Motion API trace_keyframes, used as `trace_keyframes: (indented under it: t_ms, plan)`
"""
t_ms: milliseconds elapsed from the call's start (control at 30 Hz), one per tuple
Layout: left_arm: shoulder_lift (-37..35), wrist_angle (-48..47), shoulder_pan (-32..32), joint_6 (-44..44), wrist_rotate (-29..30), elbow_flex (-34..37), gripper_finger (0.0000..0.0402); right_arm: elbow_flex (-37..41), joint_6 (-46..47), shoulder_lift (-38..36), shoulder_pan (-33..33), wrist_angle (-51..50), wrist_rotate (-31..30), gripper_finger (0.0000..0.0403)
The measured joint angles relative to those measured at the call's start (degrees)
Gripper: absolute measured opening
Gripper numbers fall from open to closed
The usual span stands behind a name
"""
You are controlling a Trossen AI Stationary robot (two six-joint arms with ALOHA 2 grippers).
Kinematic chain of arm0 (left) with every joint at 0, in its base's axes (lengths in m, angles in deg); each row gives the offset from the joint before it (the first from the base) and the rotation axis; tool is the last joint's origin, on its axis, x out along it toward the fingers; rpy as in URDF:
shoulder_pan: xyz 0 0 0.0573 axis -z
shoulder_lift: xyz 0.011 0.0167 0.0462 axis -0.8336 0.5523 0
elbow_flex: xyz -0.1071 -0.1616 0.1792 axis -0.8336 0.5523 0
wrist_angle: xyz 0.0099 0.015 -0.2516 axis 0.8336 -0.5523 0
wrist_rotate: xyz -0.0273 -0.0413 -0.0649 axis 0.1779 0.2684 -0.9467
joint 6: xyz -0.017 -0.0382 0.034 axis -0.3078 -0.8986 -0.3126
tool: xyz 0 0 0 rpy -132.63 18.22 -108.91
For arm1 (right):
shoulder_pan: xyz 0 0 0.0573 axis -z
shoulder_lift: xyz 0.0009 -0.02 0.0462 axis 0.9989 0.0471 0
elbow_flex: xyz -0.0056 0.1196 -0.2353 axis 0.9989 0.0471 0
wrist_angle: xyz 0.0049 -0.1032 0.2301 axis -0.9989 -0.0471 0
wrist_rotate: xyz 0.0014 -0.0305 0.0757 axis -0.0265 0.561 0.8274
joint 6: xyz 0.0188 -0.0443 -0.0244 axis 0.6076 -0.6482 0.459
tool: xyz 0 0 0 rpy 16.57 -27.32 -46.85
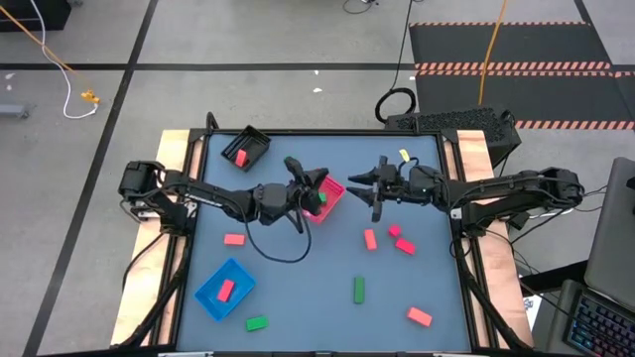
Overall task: Sort & place blocks by color
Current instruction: Put the orange block into the black bin
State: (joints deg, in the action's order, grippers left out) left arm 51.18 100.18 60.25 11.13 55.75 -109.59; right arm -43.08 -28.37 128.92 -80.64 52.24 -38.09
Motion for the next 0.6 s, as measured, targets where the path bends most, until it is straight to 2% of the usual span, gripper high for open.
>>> trace_keyframes:
  t_ms: [100, 200, 333, 467, 600]
  plan:
    - [0.0, -1.7, 0.9, -0.3, -1.4, 0.0, 0.0052, 0.0, 1.7, -2.5, 0.7, -10.8, 0.0, 0.0139]
    - [0.0, -5.8, 1.2, -1.8, -4.2, -0.2, 0.0055, -1.2, 6.3, -5.6, 1.2, -26.0, -0.1, 0.0139]
    - [0.0, -16.0, 0.3, -8.5, -9.8, -5.1, 0.0045, -4.1, 10.4, -7.9, -1.5, -42.0, 1.0, 0.0139]
    - [0.0, -34.2, -2.3, -20.9, -25.4, -13.6, 0.0017, -5.6, 10.0, -8.1, -6.7, -48.4, 4.7, 0.0139]
    - [0.0, -41.2, -5.3, -29.5, -39.9, -18.9, 0.0006, -5.8, 2.5, -7.3, -12.2, -50.9, 3.5, 0.0139]
